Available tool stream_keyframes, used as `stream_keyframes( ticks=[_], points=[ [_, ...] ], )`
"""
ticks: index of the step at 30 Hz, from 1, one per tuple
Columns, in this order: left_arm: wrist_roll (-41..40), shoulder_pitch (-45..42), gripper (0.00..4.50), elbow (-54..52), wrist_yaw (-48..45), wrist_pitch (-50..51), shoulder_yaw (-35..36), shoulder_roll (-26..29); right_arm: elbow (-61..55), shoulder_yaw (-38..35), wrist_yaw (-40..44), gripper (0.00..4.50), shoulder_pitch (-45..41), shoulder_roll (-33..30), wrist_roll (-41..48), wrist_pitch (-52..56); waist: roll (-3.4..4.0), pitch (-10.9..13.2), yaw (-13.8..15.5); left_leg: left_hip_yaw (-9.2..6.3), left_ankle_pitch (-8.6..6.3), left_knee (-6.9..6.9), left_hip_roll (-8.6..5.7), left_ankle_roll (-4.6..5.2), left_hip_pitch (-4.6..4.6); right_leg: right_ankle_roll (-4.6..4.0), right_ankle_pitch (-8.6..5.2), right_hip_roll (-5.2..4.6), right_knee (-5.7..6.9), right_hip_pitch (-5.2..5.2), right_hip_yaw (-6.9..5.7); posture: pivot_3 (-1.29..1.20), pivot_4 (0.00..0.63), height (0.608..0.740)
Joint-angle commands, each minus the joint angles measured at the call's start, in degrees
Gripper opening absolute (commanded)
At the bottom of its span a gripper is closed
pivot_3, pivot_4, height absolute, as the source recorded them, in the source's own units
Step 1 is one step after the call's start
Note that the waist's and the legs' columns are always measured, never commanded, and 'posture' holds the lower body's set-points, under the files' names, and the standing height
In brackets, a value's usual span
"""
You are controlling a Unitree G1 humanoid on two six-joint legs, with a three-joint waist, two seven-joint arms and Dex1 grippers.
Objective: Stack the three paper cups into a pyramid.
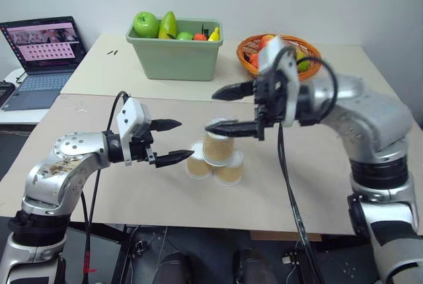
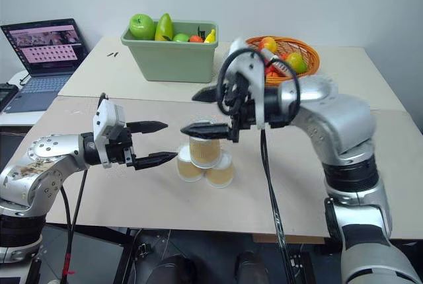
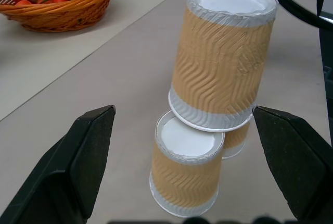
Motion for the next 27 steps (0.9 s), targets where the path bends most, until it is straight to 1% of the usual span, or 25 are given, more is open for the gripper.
stream_keyframes(
  ticks=[1, 2, 4, 6, 7, 10, 13, 15, 19, 21, 24, 27],
  points=[
    [-0.38, 2.33, 4.5, -1.32, 4.96, 0.08, 3.71, -1.9, 2.81, -10.69, -5.9, 4.4, -3.6, 0.41, 7.43, 3.96, 0.0, 0.0, 0.02, 0.0, 0.0, 0.0, 0.0, 0.0, 0.0, 0.0, 0.0, 0.0, -0.01, 0.0, 0.0, 0.0, 0.15, 0.708],
    [-0.14, 3.39, 4.5, -1.39, 6.62, -0.1, 4.53, -2.69, 3.39, -11.9, -7.99, 4.4, -3.18, 0.37, 7.31, 4.12, -0.01, -0.01, 0.03, 0.0, 0.0, -0.02, 0.01, 0.0, 0.03, 0.0, 0.0, 0.0, -0.01, 0.01, 0.0, 0.0, 0.15, 0.708],
    [2.34, 7.48, 4.5, -0.94, 14.01, -1.64, 7.9, -6.4, 4.71, -10.35, -15.17, 4.4, 3.03, -2.14, -2.38, 0.52, -0.09, -0.09, 0.02, 0.0, 0.0, -0.05, 0.02, 0.0, 0.05, 0.0, 0.0, 0.0, -0.01, 0.03, 0.0, 0.0, 0.15, 0.708],
    [4.27, 10.05, 4.5, -0.98, 19.66, -2.85, 10.38, -9.46, 5.03, -8.85, -19.52, 4.4, 8.23, -3.62, -8.15, -2.4, -0.41, -0.22, 0.02, 0.01, 0.0, -0.14, 0.01, 0.0, 0.23, 0.0, 0.0, -0.04, -0.08, 0.19, 0.02, 0.0, 0.15, 0.708],
    [4.53, 10.67, 4.5, -1.11, 21.41, -2.95, 11.27, -10.54, 4.8, -8.43, -20.48, 4.4, 9.96, -3.75, -9.4, -3.61, -0.43, -0.21, 0.04, 0.01, 0.0, -0.13, 0.03, 0.0, 0.2, 0.0, 0.0, -0.04, -0.14, 0.21, -0.01, 0.0, 0.15, 0.708],
    [6.84, 11.61, 4.5, -0.05, 27.33, -4.81, 13.98, -13.61, 5.8, -8.34, -23.9, 4.4, 14.72, -2.39, -13.01, -6.84, -0.39, -0.16, 0.17, 0.04, 0.03, -0.07, -0.08, 0.02, 0.03, 0.05, 0.03, -0.26, -0.13, -0.02, 0.03, 0.0, 0.15, 0.708],
    [12.59, 11.0, 4.5, 4.69, 34.92, -9.54, 15.39, -16.36, 9.94, -4.12, -28.68, 4.4, 19.49, -1.53, -21.36, -13.35, -0.39, -0.17, 0.17, 0.05, 0.05, -0.09, -0.13, -0.01, 0.18, 0.05, 0.03, -0.22, -0.21, 0.1, 0.02, 0.0, 0.15, 0.708],
    [15.39, 9.85, 4.5, 8.95, 38.53, -13.27, 15.58, -18.26, 15.71, -4.39, -34.4, 4.4, 20.71, 2.09, -24.95, -18.17, -0.39, -0.17, 0.04, 0.07, 0.05, -0.1, -0.14, -0.01, 0.24, 0.05, 0.03, -0.22, -0.27, 0.16, 0.03, 0.0, 0.15, 0.708],
    [18.53, 7.4, 4.5, 16.78, 42.4, -20.1, 15.71, -21.2, 25.38, -5.03, -42.7, 4.4, 22.39, 7.56, -31.22, -28.17, -0.41, -0.17, -0.01, 0.1, 0.06, -0.06, -0.2, -0.03, 0.32, 0.06, 0.03, -0.25, -0.2, 0.21, 0.05, 0.0, 0.15, 0.708],
    [19.52, 6.64, 4.5, 19.49, 43.22, -22.46, 15.48, -21.85, 28.19, -5.62, -44.86, 4.4, 22.64, 9.16, -32.74, -31.54, -0.4, -0.17, -0.01, 0.13, 0.07, -0.08, -0.22, -0.04, 0.27, 0.06, 0.03, -0.25, -0.2, 0.17, 0.03, 0.0, 0.15, 0.708],
    [20.59, 5.37, 4.5, 23.89, 44.39, -26.02, 15.01, -23.08, 33.57, -7.53, -50.39, 4.4, 23.55, 11.97, -34.71, -38.94, -0.4, -0.17, -0.06, 0.14, 0.07, -0.09, -0.23, -0.04, 0.16, 0.06, 0.03, -0.25, 0.07, 0.08, 0.01, 0.0, 0.15, 0.708],
    [21.05, 4.66, 4.5, 26.0, 44.6, -27.95, 14.92, -23.45, 36.9, -10.15, -54.59, 4.4, 23.96, 13.75, -34.83, -43.7, -0.4, -0.17, -0.23, 0.24, 0.07, -0.1, -0.24, -0.04, 0.14, 0.07, 0.03, -0.26, 0.05, 0.09, -0.03, 0.0, 0.15, 0.708]
  ],
)
